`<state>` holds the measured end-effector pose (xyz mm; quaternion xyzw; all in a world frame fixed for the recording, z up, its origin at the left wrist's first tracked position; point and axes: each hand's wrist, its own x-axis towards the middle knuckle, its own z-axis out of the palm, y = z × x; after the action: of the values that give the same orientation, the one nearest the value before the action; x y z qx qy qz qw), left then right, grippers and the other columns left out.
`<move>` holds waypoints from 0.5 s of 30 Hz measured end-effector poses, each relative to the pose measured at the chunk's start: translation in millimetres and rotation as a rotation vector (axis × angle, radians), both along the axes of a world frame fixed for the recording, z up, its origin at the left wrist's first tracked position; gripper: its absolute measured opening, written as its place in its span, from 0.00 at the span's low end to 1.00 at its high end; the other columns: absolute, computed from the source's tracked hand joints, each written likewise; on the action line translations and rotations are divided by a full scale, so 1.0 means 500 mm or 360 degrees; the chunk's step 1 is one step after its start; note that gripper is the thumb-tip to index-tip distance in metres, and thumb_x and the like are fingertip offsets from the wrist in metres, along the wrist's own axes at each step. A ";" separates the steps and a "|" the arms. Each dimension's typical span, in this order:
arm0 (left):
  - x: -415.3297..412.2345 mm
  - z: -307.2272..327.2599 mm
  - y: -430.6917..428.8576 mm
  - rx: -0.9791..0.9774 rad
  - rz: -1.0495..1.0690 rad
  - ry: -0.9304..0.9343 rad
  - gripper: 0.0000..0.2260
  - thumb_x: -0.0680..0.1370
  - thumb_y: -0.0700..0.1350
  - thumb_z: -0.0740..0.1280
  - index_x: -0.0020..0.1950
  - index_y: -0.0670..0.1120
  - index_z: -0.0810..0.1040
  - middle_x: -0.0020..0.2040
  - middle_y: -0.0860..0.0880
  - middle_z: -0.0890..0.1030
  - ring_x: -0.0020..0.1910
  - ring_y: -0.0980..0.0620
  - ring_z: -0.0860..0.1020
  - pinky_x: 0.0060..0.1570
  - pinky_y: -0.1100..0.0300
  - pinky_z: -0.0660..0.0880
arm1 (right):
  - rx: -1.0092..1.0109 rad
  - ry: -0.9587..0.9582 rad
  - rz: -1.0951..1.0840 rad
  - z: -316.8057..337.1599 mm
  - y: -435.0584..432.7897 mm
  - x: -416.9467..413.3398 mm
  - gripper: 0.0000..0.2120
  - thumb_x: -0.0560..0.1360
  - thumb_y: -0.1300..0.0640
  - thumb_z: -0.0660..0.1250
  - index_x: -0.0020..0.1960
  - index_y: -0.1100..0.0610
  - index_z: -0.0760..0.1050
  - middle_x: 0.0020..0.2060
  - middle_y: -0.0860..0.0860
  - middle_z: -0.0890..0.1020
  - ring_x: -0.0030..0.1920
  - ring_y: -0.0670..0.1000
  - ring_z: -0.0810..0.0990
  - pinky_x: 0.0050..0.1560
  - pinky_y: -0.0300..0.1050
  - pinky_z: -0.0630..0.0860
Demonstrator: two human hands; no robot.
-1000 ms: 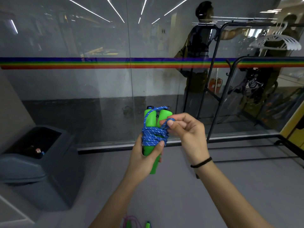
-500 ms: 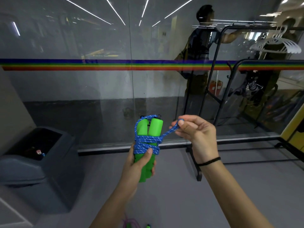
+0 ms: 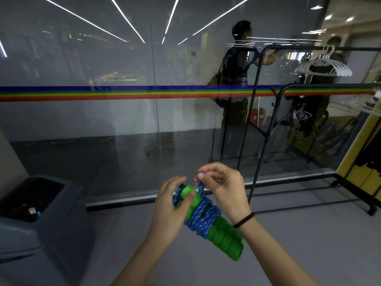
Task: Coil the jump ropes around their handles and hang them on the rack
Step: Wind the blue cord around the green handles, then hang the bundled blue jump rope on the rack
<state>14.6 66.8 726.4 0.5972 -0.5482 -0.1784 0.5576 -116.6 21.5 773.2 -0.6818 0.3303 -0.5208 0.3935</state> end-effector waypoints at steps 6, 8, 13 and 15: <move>-0.016 0.038 -0.072 -0.0190 -0.0219 -0.0087 0.09 0.70 0.41 0.73 0.41 0.56 0.82 0.47 0.56 0.82 0.49 0.64 0.79 0.50 0.74 0.70 | -0.0087 0.0131 -0.0113 0.000 -0.034 -0.017 0.06 0.69 0.64 0.71 0.40 0.54 0.81 0.34 0.49 0.84 0.35 0.43 0.82 0.39 0.33 0.77; -0.030 0.041 -0.110 -0.0197 -0.0267 -0.0064 0.05 0.70 0.40 0.73 0.40 0.50 0.84 0.47 0.55 0.82 0.48 0.63 0.79 0.49 0.75 0.70 | -0.0066 0.0119 -0.0151 0.006 -0.061 -0.037 0.05 0.69 0.64 0.71 0.40 0.55 0.82 0.34 0.49 0.84 0.36 0.43 0.82 0.39 0.33 0.77; -0.084 0.032 -0.235 -0.0234 -0.0319 -0.0073 0.05 0.71 0.42 0.73 0.37 0.51 0.81 0.44 0.55 0.81 0.47 0.63 0.78 0.47 0.73 0.70 | -0.0045 0.0209 -0.0302 0.005 -0.169 -0.103 0.06 0.70 0.62 0.71 0.39 0.52 0.81 0.30 0.45 0.84 0.34 0.43 0.82 0.36 0.33 0.76; -0.106 0.026 -0.300 -0.0254 -0.0342 -0.0105 0.04 0.71 0.47 0.72 0.37 0.54 0.80 0.42 0.57 0.81 0.45 0.63 0.78 0.46 0.71 0.71 | -0.0038 0.0218 -0.0340 -0.005 -0.225 -0.131 0.05 0.70 0.62 0.71 0.39 0.53 0.81 0.29 0.45 0.83 0.33 0.43 0.82 0.36 0.34 0.77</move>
<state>-38.6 -83.1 739.2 0.4943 -0.6396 -0.1730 0.5628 -182.2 -91.2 770.8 -0.6813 0.4211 -0.5158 0.3041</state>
